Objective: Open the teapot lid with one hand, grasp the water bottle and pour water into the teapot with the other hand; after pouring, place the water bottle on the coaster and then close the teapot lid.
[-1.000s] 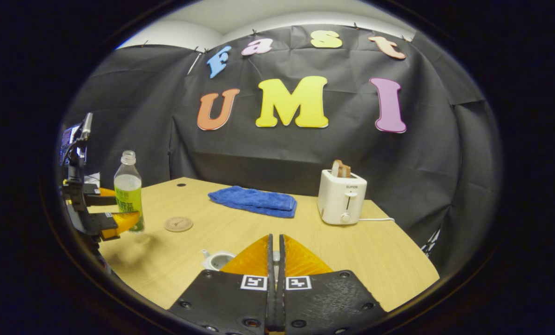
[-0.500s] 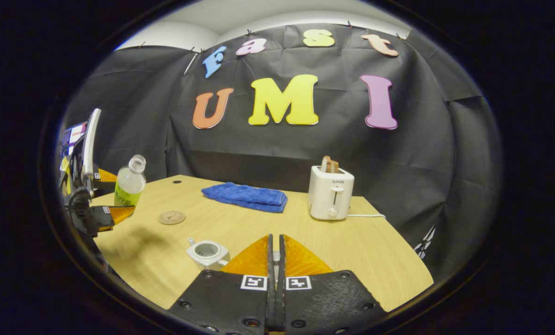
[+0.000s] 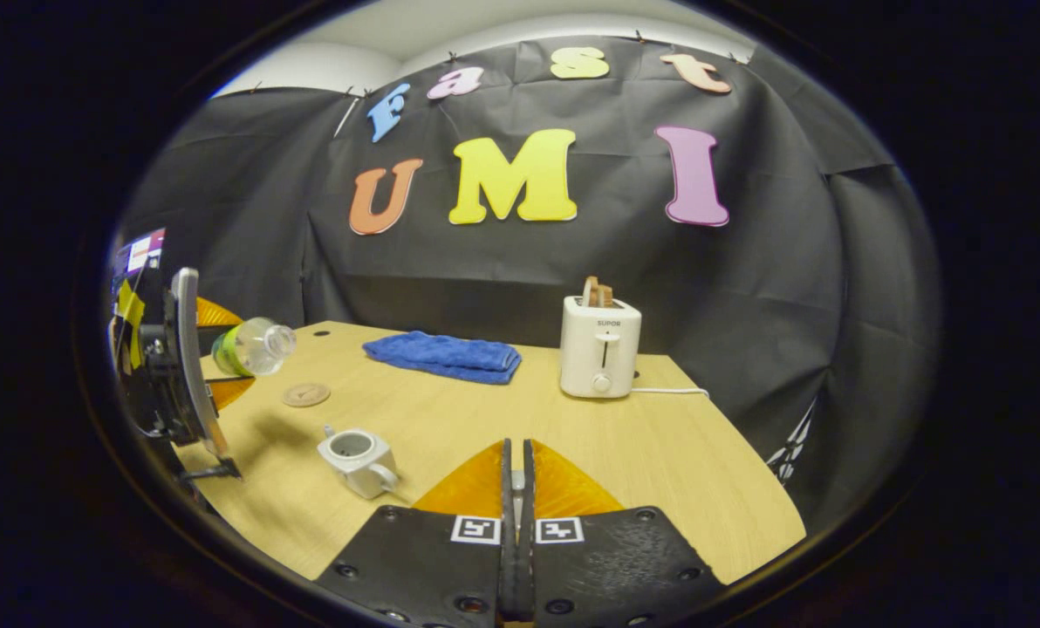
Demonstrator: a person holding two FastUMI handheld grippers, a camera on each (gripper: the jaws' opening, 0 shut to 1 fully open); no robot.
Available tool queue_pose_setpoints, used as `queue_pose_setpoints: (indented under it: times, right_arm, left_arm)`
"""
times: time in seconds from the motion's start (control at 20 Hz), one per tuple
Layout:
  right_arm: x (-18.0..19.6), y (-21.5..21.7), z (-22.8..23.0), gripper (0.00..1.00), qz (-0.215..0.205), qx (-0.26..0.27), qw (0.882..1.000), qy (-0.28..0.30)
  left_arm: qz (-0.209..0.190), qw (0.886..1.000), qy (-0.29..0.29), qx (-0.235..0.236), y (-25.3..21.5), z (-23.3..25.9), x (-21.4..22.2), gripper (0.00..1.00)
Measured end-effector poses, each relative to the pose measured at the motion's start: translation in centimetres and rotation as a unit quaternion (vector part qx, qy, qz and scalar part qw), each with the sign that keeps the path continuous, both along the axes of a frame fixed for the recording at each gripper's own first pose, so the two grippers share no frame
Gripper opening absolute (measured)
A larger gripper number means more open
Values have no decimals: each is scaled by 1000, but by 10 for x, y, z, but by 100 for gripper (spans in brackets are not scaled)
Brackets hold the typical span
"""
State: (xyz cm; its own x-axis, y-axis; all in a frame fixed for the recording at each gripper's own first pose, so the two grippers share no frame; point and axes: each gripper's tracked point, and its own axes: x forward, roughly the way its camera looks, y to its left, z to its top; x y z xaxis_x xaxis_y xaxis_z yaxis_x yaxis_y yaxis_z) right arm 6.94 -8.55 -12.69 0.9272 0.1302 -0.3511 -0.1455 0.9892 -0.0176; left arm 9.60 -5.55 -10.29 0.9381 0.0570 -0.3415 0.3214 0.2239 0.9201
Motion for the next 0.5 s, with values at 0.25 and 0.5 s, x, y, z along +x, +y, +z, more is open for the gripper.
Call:
queue_pose_setpoints:
  times: [0.25, 0.5]
  right_arm:
    - [-3, 0, -3, 0, 6, 4, 1000, 3]
    - [-5, -2, -8, 0, 7, 12, 1000, 7]
  left_arm:
    - [-17, 998, 17, 59, -9, -5, -1, 72]
    - [-31, 990, 23, 133, -9, -10, 0, 71]
